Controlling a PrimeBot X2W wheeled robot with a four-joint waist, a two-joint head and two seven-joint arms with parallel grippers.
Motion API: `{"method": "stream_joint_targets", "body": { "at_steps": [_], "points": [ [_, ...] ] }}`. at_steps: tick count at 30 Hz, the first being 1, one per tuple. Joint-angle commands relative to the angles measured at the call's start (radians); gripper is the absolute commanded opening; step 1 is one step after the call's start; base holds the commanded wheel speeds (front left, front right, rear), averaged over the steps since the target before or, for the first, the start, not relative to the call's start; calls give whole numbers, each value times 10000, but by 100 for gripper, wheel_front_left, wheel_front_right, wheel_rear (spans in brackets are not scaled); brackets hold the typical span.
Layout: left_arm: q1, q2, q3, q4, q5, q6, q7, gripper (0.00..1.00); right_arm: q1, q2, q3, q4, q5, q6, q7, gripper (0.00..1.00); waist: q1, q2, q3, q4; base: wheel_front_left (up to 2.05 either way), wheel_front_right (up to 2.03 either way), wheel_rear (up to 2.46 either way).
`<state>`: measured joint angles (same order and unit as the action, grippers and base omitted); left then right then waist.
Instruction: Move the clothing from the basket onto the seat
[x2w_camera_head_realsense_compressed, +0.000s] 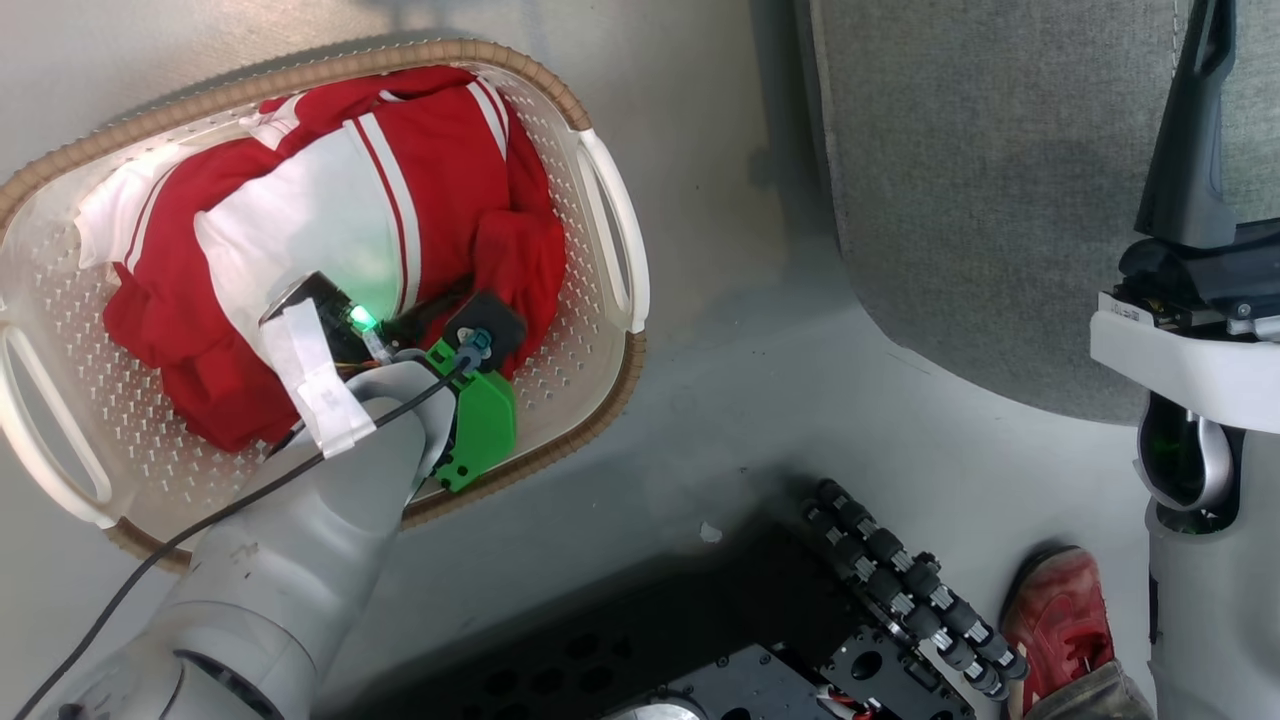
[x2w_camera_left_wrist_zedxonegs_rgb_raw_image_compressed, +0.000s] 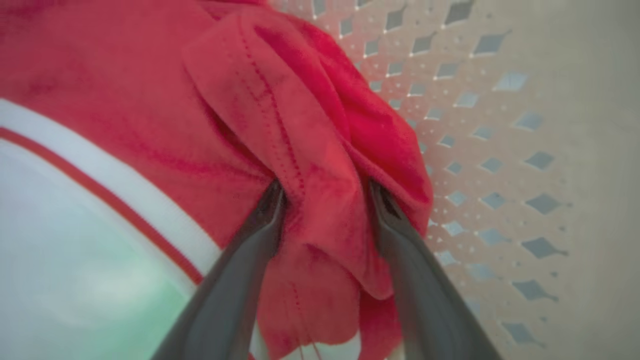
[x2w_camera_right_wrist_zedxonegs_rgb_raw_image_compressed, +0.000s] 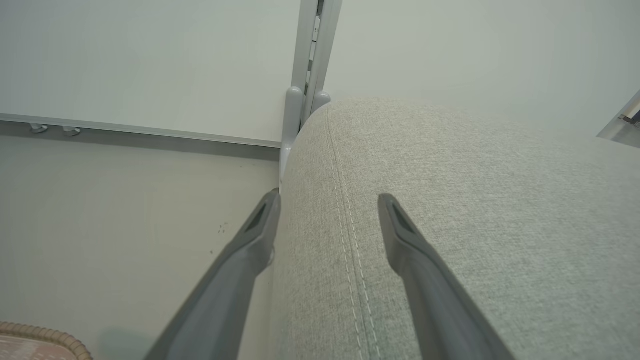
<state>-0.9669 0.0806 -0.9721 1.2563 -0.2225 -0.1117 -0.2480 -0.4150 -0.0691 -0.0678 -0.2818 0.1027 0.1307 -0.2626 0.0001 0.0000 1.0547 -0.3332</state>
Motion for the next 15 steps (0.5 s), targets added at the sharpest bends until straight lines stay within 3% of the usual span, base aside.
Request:
{"method": "stream_joint_targets", "body": {
  "at_steps": [1, 10, 15],
  "points": [
    [-151, -21, 91, -18, -161, -43, -85, 0, -84, -5, -34, -56, -73, 1, -29, 100, -1, 0, -3, 33, 0, 0, 0],
    [-42, -204, 506, -186, -828, -99, -182, 0, -20, -134, -319, -28, -176, 1, -29, 100, -1, 0, -455, 425, 0, 0, 0],
    [467, -236, 805, -1111, -1138, -21, -178, 0, 226, -159, -415, 132, -241, 1, -29, 100, -1, 0, -1268, 809, 0, 0, 0]
  ]
}}
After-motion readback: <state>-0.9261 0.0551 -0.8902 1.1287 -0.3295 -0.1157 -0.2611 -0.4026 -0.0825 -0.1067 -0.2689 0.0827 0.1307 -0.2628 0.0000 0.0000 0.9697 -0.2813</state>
